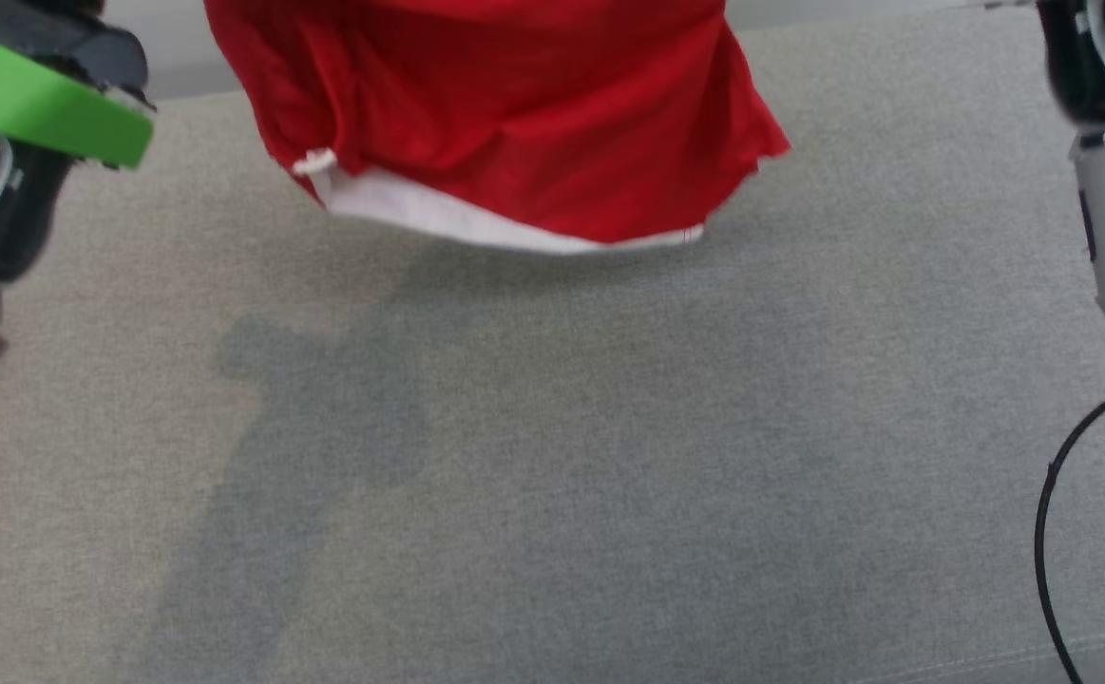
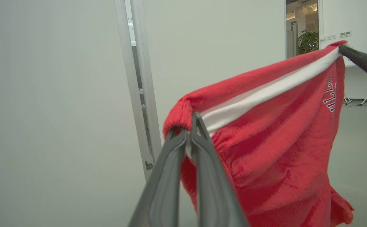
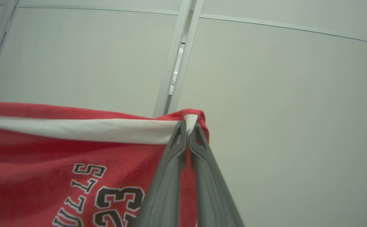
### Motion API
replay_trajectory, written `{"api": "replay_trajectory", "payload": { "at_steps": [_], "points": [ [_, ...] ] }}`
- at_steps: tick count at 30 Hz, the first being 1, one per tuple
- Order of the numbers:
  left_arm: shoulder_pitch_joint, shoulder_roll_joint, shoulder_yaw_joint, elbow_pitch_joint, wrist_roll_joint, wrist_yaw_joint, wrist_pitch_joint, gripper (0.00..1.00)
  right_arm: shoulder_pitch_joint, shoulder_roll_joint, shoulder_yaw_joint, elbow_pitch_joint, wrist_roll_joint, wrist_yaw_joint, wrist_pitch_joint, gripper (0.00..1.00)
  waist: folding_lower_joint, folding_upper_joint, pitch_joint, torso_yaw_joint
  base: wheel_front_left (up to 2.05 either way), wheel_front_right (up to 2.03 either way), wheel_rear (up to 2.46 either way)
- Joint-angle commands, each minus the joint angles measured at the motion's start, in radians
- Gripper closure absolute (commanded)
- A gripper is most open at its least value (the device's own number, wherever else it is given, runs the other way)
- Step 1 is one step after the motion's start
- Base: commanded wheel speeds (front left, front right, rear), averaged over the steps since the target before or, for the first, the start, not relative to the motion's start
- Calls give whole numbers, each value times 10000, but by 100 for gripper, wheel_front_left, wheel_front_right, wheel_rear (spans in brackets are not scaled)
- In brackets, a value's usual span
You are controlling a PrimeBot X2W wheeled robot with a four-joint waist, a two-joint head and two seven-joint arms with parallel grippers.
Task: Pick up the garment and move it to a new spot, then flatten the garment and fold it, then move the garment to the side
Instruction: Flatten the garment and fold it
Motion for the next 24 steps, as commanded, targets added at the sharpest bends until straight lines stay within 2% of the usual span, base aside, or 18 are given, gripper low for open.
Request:
{"api": "replay_trajectory", "payload": {
  "at_steps": [1,6,9,15,24],
  "points": [
    [-491,73,-127,230,24,25,-84,100,-467,61,-121,177,-216,-14,2,100,0,0,1183,-67,0,0,0],
    [-1519,-236,-27,1015,-273,25,-257,100,-1422,376,-426,559,-784,-14,1,100,0,0,1815,-64,0,0,0],
    [-1369,-513,157,1142,-371,25,-245,100,-1104,613,-564,634,-929,-14,1,100,0,0,1925,-53,0,0,0],
    [407,-772,24,1300,-1050,25,-250,100,940,843,-348,841,-679,-14,-1,100,0,0,1701,-79,0,0,0],
    [4879,-1782,-44,1616,-1327,25,-240,100,5363,899,-654,506,232,-14,0,100,0,0,754,-92,0,0,0]
  ]
}}
